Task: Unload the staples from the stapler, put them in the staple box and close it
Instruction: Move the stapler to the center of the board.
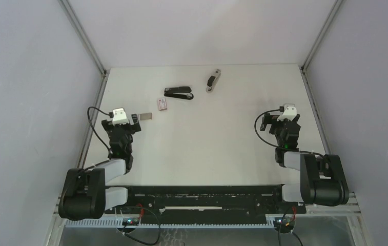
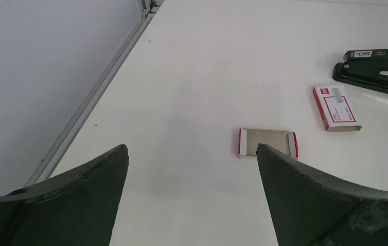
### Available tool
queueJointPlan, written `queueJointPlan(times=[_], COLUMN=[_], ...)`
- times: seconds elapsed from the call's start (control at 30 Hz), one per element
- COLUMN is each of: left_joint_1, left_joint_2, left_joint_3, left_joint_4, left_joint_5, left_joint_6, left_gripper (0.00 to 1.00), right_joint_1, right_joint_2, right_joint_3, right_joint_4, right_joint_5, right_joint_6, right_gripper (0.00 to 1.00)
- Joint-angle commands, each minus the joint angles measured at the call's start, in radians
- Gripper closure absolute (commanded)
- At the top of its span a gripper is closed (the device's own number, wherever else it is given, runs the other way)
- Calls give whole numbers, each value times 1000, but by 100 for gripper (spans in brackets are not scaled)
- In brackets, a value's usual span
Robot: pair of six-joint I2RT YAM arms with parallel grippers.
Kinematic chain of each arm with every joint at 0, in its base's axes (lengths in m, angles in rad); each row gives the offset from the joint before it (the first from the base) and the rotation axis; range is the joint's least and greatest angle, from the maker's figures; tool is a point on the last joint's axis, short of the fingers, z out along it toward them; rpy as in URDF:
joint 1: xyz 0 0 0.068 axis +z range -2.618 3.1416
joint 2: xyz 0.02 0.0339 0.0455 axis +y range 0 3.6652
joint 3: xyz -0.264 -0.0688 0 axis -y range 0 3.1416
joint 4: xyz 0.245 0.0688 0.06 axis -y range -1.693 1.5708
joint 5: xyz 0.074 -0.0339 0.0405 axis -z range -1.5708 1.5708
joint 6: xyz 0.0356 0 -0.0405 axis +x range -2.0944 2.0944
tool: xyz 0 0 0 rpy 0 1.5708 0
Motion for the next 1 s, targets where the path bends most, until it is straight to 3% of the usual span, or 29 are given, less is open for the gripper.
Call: queueJointPlan(times=[0.0, 0.3, 0.43, 0.63, 0.8, 0.97], left_joint_1=[9, 11, 10, 10, 10, 11], left_joint_2=[4, 1, -43, -143, -244, -331], left_joint_3=[-15, -17, 6, 92, 229, 322], left_joint_4=[79, 88, 9, -221, -569, -772], left_joint_5=[-22, -23, -5, 24, 143, 264], left_joint_6=[-25, -27, -22, 9, 119, 206], left_gripper=[0, 0, 0, 0, 0, 0], right_joint_1=[8, 9, 11, 33, 37, 73], right_joint_2=[4, 4, -5, -129, -223, -302], right_joint_3=[-6, -7, 9, 173, 304, 429], right_joint_4=[80, 86, 73, -319, -606, -812], right_joint_5=[12, 13, 9, -38, -284, -483], right_joint_6=[24, 26, 19, -7, -38, -53], right_gripper=[0, 0, 0, 0, 0, 2])
